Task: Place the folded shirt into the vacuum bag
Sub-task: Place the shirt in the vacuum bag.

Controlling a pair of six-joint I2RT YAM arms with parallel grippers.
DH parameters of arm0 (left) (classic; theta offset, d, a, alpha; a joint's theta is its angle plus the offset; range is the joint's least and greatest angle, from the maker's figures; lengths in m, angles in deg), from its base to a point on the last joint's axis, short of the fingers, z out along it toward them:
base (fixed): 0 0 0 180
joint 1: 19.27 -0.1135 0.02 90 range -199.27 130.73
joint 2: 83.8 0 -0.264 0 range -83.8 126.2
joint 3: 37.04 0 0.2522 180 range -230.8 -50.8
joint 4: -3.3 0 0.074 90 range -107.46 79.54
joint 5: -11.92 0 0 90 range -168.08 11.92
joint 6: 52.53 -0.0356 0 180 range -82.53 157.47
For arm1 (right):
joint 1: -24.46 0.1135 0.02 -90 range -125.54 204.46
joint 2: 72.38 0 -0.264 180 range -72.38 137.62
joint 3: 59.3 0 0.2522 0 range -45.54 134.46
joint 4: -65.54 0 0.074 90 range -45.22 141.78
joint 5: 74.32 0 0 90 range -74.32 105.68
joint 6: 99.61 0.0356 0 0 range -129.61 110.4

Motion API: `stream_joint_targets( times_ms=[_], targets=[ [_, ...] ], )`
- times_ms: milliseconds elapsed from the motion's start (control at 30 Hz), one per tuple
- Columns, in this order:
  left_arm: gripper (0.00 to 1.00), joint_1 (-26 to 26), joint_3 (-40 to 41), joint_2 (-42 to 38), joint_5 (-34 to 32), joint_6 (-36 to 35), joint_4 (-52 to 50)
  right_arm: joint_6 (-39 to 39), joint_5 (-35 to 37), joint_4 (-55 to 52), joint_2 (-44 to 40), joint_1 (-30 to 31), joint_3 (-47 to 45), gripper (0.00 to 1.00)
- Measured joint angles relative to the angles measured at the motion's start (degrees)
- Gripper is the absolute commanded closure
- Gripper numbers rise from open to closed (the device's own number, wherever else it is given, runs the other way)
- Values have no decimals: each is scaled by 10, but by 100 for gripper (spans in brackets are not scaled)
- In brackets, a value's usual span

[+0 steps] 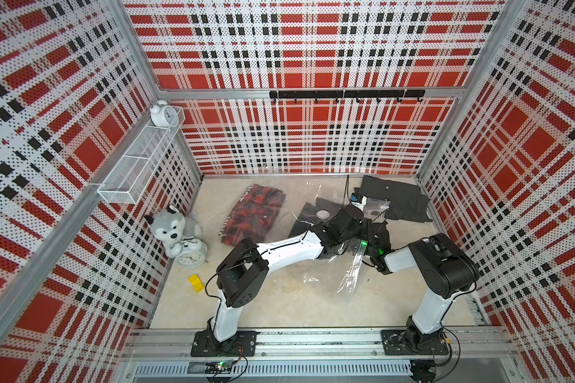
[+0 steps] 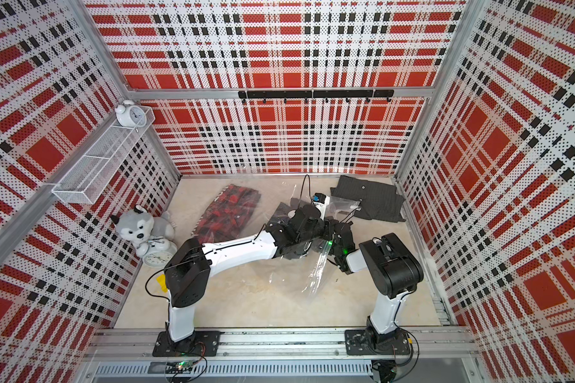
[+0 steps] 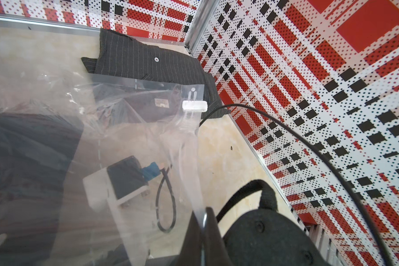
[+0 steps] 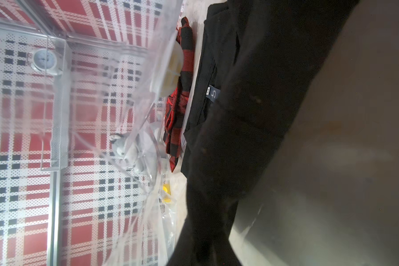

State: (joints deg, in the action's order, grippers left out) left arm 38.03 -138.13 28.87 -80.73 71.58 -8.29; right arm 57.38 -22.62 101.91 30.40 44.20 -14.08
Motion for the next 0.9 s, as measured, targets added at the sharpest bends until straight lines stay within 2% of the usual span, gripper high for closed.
stream_joint_targets(
  times_ms=[200, 467, 733, 900],
  targets=[
    [100, 0, 26, -29, 8, -1, 2, 2, 8, 3, -14, 9, -19, 87],
    [100, -1, 42, -98, 28, -10, 32, -22, 39, -55, -71, 19, -69, 87],
    [100, -10, 40, -103, 36, -11, 42, -41, 58, -89, -87, 20, -66, 87],
    [100, -9, 39, -103, 36, -11, 43, -43, 60, -106, -74, 29, -22, 88]
  ],
)
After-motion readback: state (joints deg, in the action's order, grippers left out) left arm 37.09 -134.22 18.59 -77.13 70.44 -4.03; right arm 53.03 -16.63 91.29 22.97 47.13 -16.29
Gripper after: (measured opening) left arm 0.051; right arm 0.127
